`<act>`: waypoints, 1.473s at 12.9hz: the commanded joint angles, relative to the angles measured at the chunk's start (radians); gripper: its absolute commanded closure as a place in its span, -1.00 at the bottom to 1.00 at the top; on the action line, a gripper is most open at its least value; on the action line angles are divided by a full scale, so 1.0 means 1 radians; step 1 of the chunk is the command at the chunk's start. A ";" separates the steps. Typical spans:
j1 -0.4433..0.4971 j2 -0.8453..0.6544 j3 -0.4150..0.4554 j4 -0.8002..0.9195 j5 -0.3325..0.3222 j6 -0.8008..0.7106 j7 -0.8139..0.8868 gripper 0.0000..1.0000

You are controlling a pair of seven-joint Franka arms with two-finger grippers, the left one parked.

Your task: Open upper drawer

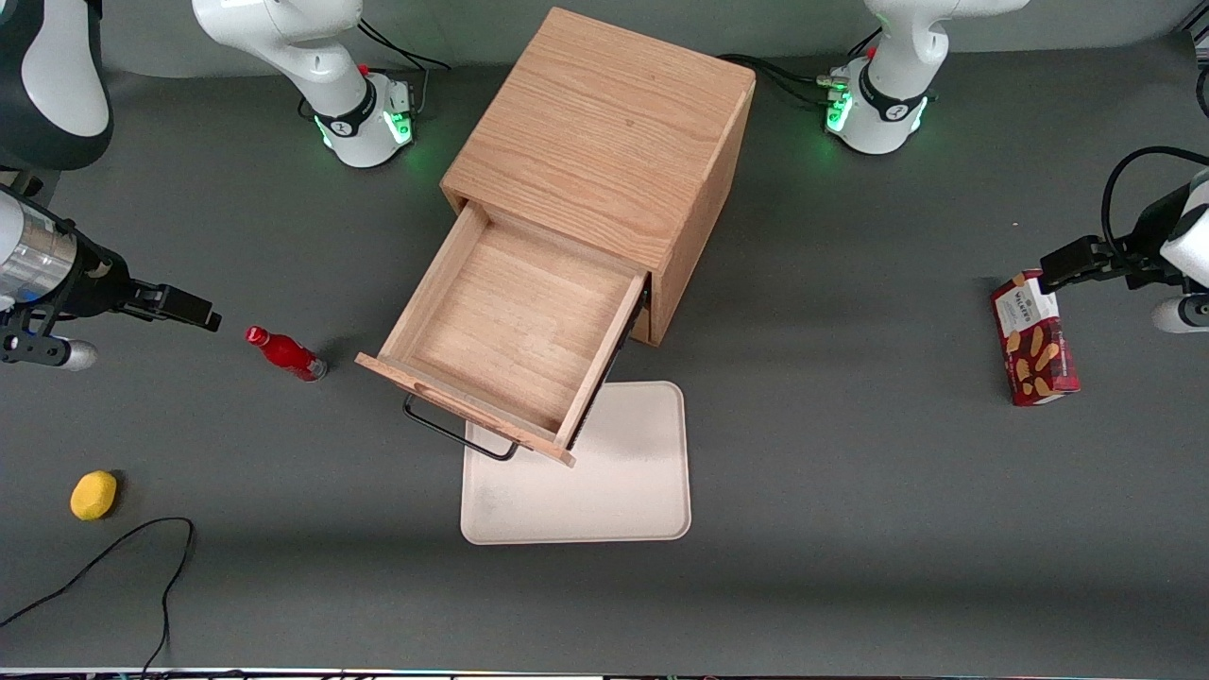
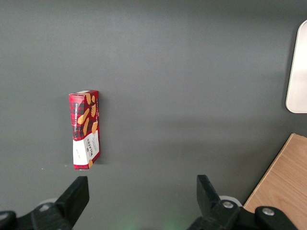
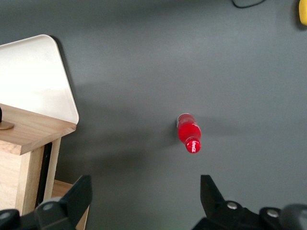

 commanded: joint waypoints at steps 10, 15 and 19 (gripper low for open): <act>-0.168 -0.015 0.125 0.060 -0.019 -0.069 -0.172 -1.00; -0.157 0.001 0.123 0.117 -0.019 -0.072 -0.181 -1.00; -0.140 0.001 0.122 0.119 -0.019 -0.072 -0.178 -1.00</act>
